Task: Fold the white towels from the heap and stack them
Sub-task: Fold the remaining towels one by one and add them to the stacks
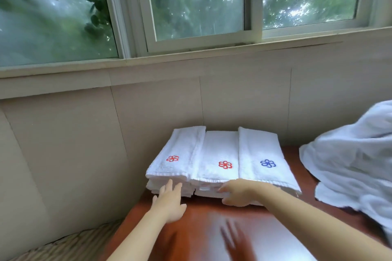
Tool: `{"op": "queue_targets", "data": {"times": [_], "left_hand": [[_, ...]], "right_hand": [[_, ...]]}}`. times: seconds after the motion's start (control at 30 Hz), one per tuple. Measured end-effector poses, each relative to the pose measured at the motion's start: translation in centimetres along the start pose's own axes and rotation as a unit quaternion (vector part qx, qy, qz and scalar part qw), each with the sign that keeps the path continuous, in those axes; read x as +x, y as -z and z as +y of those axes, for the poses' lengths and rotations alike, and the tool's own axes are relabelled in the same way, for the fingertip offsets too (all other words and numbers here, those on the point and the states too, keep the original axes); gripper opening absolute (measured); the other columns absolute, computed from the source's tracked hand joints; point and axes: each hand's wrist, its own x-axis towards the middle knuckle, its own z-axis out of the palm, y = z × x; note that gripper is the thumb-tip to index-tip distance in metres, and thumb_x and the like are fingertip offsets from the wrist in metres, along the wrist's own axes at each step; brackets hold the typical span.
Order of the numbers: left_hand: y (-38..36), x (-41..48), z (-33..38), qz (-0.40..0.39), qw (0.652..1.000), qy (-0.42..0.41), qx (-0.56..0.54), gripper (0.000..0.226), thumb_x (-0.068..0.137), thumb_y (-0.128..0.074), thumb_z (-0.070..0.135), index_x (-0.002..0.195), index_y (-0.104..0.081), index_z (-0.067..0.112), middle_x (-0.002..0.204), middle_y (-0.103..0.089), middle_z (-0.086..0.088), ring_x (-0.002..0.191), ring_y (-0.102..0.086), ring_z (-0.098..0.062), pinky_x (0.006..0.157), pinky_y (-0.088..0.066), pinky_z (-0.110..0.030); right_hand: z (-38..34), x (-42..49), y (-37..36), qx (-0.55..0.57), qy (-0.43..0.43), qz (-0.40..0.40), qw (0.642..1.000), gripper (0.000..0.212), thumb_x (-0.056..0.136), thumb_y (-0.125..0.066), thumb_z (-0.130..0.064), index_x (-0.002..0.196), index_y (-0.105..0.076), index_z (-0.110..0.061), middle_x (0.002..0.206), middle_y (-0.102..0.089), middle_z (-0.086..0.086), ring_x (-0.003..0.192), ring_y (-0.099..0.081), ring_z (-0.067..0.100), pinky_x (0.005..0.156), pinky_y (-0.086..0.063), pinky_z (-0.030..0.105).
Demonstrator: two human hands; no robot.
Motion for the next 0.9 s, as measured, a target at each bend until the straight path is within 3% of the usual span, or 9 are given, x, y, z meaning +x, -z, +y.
{"op": "queue_targets", "data": {"times": [0.17, 0.37, 0.6, 0.73, 0.8, 0.9], "left_hand": [[0.0, -2.2, 5.9, 0.086, 0.988, -0.102, -0.074, 0.048, 0.097, -0.044, 0.025, 0.144, -0.035, 0.018, 0.147, -0.030, -0.002, 0.132, -0.036, -0.020, 0.107, -0.035, -0.032], [-1.5, -3.0, 16.5, 0.062, 0.975, -0.190, -0.099, 0.043, 0.095, -0.048, 0.019, 0.137, -0.043, 0.017, 0.140, -0.036, -0.004, 0.124, -0.045, -0.019, 0.104, -0.034, -0.028], [-5.1, -4.2, 29.2, 0.001, 0.959, -0.262, -0.106, 0.040, 0.092, -0.051, 0.018, 0.132, -0.049, 0.016, 0.131, -0.044, -0.009, 0.122, -0.048, -0.021, 0.103, -0.034, -0.027], [-7.5, -5.3, 35.3, -0.031, 0.949, -0.293, -0.107, 0.041, 0.092, -0.051, 0.020, 0.133, -0.049, 0.016, 0.133, -0.044, -0.008, 0.120, -0.049, -0.021, 0.100, -0.036, -0.026], [-8.9, -5.8, 37.9, -0.047, 0.945, -0.304, -0.113, 0.043, 0.091, -0.051, 0.020, 0.134, -0.049, 0.015, 0.137, -0.044, -0.008, 0.122, -0.048, -0.021, 0.099, -0.037, -0.025], [-10.8, -6.7, 41.3, -0.071, 0.934, -0.328, -0.120, 0.046, 0.091, -0.050, 0.017, 0.136, -0.046, 0.013, 0.140, -0.042, -0.007, 0.124, -0.046, -0.021, 0.098, -0.037, -0.026]], "right_hand": [[7.1, -10.5, -1.7, 0.040, -0.083, 0.033, 0.995, 0.040, 0.097, -0.044, -0.030, 0.132, -0.052, -0.012, 0.140, -0.049, 0.010, 0.128, -0.045, 0.027, 0.104, -0.036, 0.031], [16.9, -22.0, -5.1, 0.081, -0.219, 0.113, 0.966, 0.032, 0.095, -0.047, -0.025, 0.119, -0.062, -0.012, 0.125, -0.060, 0.009, 0.116, -0.054, 0.026, 0.094, -0.041, 0.031], [25.0, -30.8, -7.1, 0.107, -0.308, 0.208, 0.922, 0.037, 0.094, -0.049, -0.023, 0.130, -0.054, -0.016, 0.137, -0.047, 0.010, 0.127, -0.044, 0.024, 0.102, -0.034, 0.028], [26.9, -33.3, -9.1, 0.102, -0.343, 0.291, 0.887, 0.047, 0.092, -0.049, -0.022, 0.138, -0.043, -0.022, 0.142, -0.038, 0.006, 0.128, -0.038, 0.028, 0.103, -0.036, 0.039], [27.7, -34.2, -10.0, 0.126, -0.365, 0.292, 0.875, 0.054, 0.091, -0.051, -0.026, 0.142, -0.034, -0.024, 0.143, -0.036, 0.006, 0.130, -0.036, 0.028, 0.103, -0.036, 0.043], [29.2, -35.2, -11.4, 0.175, -0.356, 0.235, 0.887, 0.073, 0.089, -0.056, -0.039, 0.149, -0.018, -0.027, 0.146, -0.034, 0.007, 0.133, -0.035, 0.028, 0.105, -0.035, 0.047]]}}
